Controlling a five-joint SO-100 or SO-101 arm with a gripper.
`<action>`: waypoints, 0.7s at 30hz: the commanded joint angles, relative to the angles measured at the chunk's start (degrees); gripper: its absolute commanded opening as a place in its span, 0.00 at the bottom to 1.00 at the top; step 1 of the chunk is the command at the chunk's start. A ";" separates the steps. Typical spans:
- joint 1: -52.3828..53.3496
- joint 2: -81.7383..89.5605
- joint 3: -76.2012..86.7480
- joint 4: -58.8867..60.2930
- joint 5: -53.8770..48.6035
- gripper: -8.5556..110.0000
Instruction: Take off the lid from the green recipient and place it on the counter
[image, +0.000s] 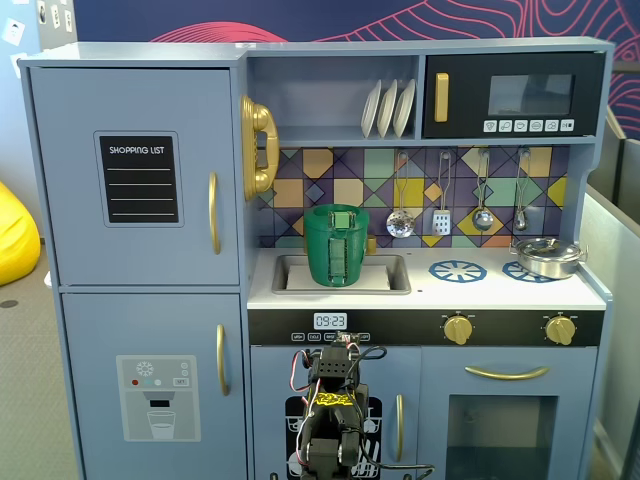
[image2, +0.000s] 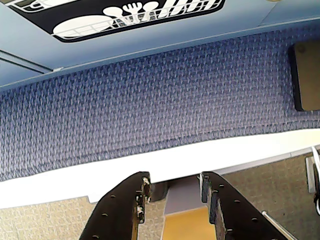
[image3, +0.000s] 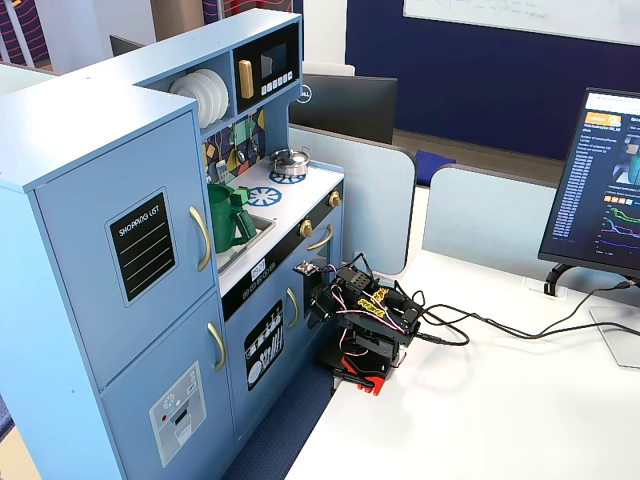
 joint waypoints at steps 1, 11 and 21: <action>1.93 -0.62 0.88 9.76 0.09 0.07; 1.93 -0.62 0.88 9.76 -0.26 0.07; 2.11 -0.79 -4.83 -18.28 12.57 0.07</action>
